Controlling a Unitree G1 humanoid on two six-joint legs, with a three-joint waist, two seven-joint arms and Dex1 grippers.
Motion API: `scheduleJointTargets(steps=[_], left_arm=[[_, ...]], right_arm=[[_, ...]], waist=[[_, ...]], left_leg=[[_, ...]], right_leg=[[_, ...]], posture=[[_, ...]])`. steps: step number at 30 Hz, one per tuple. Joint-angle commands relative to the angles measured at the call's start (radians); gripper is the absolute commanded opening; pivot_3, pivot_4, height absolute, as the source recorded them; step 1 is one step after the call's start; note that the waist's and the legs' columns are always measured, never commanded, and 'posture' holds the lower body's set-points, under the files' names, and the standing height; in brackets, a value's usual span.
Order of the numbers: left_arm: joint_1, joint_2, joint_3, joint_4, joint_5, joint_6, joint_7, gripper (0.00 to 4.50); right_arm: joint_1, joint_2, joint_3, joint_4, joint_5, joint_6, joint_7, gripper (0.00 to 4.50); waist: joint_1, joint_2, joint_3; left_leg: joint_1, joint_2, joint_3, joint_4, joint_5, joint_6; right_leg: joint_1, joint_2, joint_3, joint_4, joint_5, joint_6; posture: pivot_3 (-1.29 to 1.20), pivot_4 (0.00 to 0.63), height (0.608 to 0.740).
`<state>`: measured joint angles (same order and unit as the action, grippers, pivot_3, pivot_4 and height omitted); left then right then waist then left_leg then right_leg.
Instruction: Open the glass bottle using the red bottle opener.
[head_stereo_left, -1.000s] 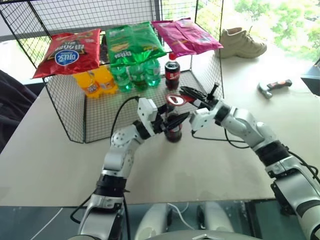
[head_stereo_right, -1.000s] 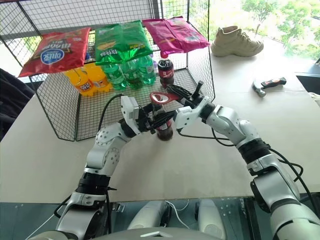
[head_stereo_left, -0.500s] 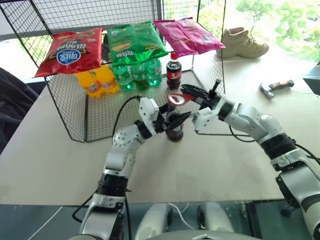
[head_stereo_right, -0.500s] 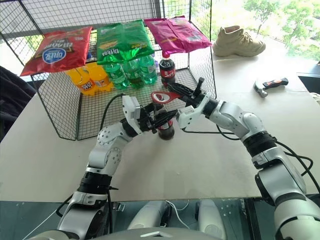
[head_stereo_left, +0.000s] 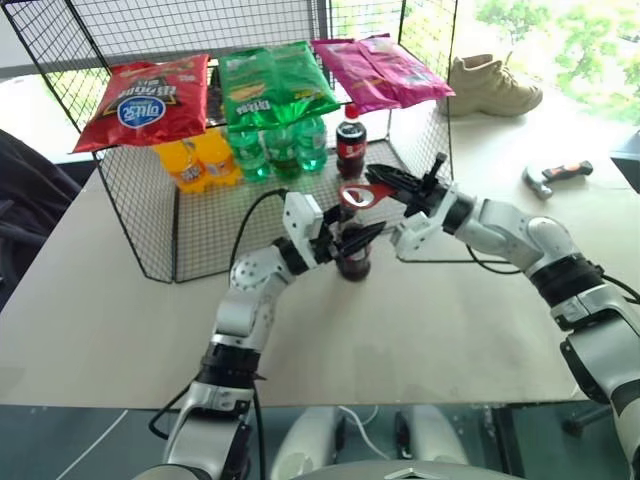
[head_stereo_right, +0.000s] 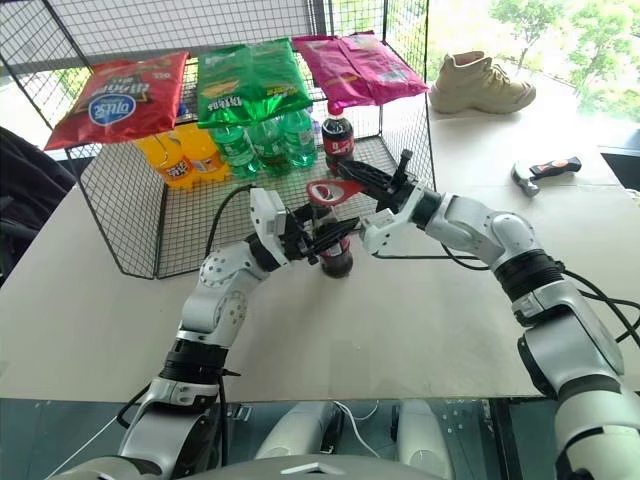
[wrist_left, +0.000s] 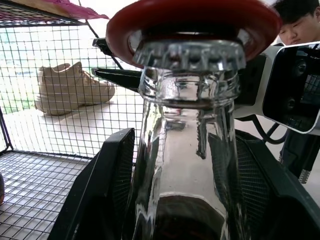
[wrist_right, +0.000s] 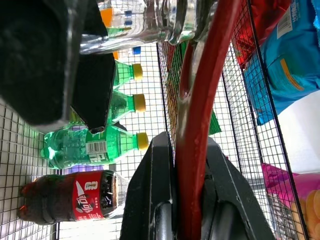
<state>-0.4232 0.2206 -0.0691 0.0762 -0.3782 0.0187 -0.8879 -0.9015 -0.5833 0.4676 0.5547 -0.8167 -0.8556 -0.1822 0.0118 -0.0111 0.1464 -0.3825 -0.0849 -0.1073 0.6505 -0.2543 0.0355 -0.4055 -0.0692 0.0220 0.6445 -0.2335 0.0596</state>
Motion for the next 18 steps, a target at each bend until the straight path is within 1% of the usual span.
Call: scheduleJointTargets(steps=[1,9,13,18], left_arm=[[0.011,0.003,-0.012,-0.003,-0.006,-0.012,-0.028,2.21],[0.002,0.006,-0.019,0.024,0.002,-0.009,-0.031,2.21],[0.004,0.004,-0.024,0.026,0.003,-0.009,-0.032,2.21],[0.009,0.003,-0.021,0.024,0.0,-0.007,-0.031,2.21]], right_arm=[[-0.051,-0.086,-0.068,0.066,-0.017,0.054,-0.032,0.0],[-0.06,-0.11,-0.084,0.06,-0.009,0.051,-0.084,0.0],[-0.066,-0.113,-0.094,0.063,-0.011,0.046,-0.095,0.0],[-0.057,-0.106,-0.107,0.058,0.01,0.034,-0.09,0.0]], waist=[[0.0,0.0,0.0],[0.003,0.0,0.0],[-0.022,0.001,0.0],[-0.023,0.001,0.0]], left_leg=[[0.0,0.0,0.0,0.0,0.0,0.0],[-0.001,0.0,0.0,-0.001,0.0,0.0],[0.001,0.001,0.004,-0.004,0.0,0.0],[0.001,0.001,0.005,-0.003,0.0,0.0]], right_leg=[[0.0,0.0,0.0,0.0,0.0,0.0],[-0.001,0.0,0.0,-0.001,0.0,0.0],[-0.001,0.001,0.004,-0.002,0.0,0.0],[-0.001,0.0,0.004,-0.001,0.0,0.0]], posture=[[0.0,0.15,0.74],[0.0,0.15,0.74],[0.0,0.15,0.74],[0.0,0.15,0.74]])
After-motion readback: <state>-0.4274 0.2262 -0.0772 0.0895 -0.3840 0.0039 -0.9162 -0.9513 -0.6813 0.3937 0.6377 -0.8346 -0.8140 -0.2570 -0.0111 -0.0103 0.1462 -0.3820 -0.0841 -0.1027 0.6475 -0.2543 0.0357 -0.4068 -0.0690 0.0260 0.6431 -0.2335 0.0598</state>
